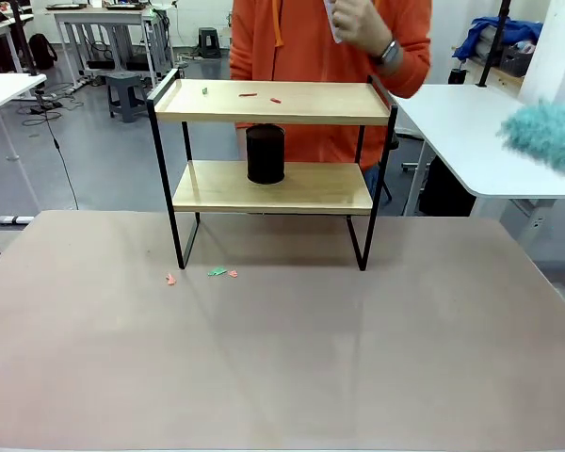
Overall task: Clean the shelf.
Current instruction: Clean the remaining tier of the Shelf with the Duster once objects are removed.
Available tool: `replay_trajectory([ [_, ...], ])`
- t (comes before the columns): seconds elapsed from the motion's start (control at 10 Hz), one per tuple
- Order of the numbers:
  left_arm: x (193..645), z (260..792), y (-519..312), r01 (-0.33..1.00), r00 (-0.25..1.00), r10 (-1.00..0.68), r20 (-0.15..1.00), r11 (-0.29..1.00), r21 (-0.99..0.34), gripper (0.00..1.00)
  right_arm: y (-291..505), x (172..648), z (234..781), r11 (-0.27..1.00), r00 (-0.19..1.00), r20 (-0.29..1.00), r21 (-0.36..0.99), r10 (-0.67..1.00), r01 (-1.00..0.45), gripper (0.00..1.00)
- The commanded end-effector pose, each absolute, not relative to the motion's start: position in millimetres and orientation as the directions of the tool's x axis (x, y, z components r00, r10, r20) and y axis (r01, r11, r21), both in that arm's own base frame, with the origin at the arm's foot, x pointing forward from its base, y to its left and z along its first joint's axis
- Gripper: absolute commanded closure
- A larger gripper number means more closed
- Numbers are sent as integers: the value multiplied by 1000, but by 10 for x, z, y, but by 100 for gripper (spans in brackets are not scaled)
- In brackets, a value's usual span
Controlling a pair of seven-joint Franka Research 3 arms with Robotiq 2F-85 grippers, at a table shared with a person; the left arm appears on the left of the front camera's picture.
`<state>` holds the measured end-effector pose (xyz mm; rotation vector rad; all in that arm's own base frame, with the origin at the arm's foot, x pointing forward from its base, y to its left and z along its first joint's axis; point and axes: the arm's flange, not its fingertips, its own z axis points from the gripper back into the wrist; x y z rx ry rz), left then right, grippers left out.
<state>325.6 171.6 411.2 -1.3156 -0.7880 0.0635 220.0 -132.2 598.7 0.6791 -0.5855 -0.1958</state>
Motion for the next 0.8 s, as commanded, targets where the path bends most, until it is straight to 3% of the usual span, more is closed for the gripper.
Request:
replay_trajectory([
  [0.0,3212,4114,1661,403,735,463,495,288,-869,0,-796,2448,6565,820,755,556,570,-346,-43,88],
  [0.2,3212,4114,1661,403,735,463,495,288,-869,0,-49,2653,6901,841,719,660,500,-217,-206,88],
  [0.4,3212,4114,1661,403,735,463,495,288,-869,0,461,2761,6787,843,746,661,445,-81,-302,88],
  [0.5,3212,4114,1661,403,735,463,495,288,-869,0,253,2526,6987,850,732,664,465,-150,-247,88],
  [0.7,3212,4114,1661,403,735,463,495,288,-869,0,253,2526,6987,850,732,664,465,-150,-247,88],
])
